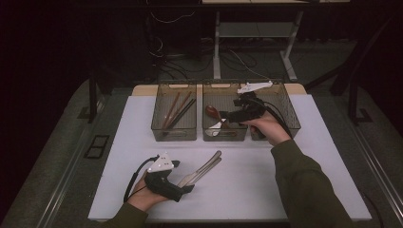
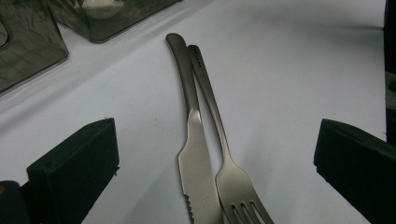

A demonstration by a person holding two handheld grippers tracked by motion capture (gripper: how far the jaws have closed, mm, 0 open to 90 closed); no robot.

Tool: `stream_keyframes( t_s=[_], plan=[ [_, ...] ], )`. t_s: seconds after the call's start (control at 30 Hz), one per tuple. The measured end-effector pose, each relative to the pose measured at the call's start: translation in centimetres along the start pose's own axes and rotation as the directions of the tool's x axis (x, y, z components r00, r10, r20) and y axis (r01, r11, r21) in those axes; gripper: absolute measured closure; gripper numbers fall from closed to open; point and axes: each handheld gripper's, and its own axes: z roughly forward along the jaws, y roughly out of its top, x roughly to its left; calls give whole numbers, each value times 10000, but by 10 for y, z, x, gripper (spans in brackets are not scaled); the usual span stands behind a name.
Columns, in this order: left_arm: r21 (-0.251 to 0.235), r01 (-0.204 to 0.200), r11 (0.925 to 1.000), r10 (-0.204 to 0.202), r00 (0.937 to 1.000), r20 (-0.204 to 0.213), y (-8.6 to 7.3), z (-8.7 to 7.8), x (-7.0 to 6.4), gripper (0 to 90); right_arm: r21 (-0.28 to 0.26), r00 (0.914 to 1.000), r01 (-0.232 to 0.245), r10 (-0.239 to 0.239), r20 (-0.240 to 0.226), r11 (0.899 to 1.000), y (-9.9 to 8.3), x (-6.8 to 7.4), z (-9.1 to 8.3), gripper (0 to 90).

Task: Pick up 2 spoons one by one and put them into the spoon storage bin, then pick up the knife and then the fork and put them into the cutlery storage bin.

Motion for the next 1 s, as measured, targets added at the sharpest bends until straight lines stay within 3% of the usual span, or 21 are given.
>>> stream_keyframes(
  t_s=[0.3,0.6,0.83,1.0],
  plan=[
    [-14,69,10000,-69,9999,-158,1,-1,1,0,-363,9992,370,-375,-144,9987,-28,6,-32,181],
    [26,44,10000,-43,9997,-248,2,-2,1,11,-599,9985,328,-354,-415,9977,-70,13,-61,181],
    [-35,133,9999,-134,9991,-414,3,-3,2,35,-780,9986,38,-79,-523,9969,-108,14,-82,181],
    [-95,93,9999,-99,9979,-640,6,-3,1,135,-696,9990,-248,222,-378,9973,-131,9,-91,181]
  ],
)
